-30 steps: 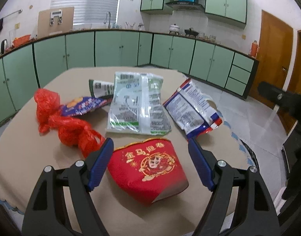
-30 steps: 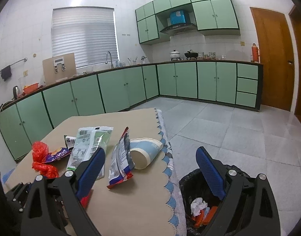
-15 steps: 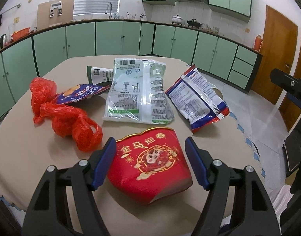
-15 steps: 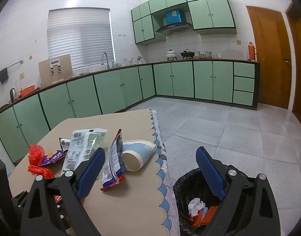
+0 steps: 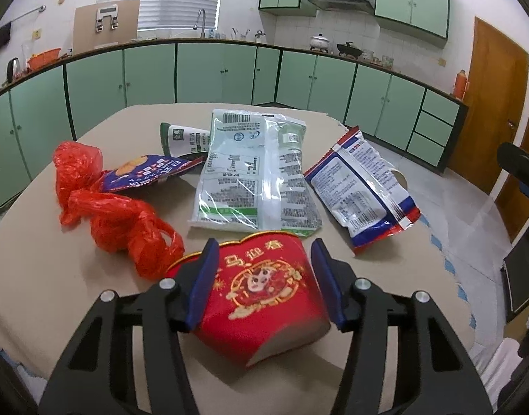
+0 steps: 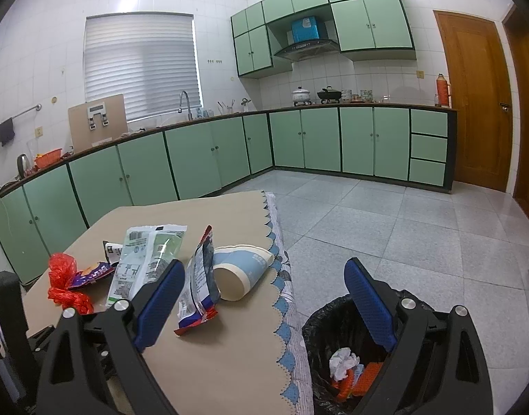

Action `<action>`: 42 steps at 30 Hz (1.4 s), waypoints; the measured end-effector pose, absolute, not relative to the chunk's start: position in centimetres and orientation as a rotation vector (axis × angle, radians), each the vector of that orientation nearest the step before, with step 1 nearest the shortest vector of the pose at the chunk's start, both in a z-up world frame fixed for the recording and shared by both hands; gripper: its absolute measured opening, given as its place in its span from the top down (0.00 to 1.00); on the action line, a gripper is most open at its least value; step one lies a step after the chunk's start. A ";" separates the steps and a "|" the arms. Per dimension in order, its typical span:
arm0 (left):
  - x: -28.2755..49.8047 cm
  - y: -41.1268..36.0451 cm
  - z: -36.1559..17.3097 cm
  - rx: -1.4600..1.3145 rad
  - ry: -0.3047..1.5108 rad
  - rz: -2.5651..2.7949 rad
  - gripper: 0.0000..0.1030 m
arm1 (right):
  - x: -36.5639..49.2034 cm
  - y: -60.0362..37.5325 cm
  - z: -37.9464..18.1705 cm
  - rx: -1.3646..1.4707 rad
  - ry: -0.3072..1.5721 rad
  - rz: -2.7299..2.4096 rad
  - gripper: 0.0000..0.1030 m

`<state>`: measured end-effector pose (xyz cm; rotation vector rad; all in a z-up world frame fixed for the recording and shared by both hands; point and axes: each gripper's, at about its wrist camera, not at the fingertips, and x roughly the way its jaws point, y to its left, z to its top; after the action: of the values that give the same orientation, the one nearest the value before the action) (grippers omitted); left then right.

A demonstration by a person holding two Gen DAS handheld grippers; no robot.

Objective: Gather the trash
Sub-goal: 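Lower the left tool around the red paper cup and close it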

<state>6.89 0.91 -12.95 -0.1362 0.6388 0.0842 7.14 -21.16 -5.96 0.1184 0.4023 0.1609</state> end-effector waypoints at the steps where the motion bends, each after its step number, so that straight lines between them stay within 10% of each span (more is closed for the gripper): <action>1: 6.7 0.9 -12.9 -0.136 0.636 0.084 0.39 | 7.2 -21.1 -6.0 0.117 0.403 0.163 0.11; 16: 6.1 1.1 -13.2 -0.136 0.679 0.121 0.19 | 7.2 -21.5 -6.0 0.117 0.401 0.174 0.11; 23: 6.1 1.8 -13.1 -0.178 0.658 0.058 0.58 | 7.4 -21.6 -6.1 0.116 0.406 0.174 0.11; 31: 5.9 1.5 -12.6 -0.175 0.648 0.036 0.63 | 7.4 -21.3 -6.0 0.110 0.404 0.182 0.11; 42: 4.5 2.0 -11.1 -0.185 0.648 0.058 0.28 | 7.2 -20.7 -5.6 0.103 0.393 0.201 0.11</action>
<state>4.53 1.97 -11.06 -0.1846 0.6483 0.0579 7.21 -20.66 -5.64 0.1035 0.3932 0.2008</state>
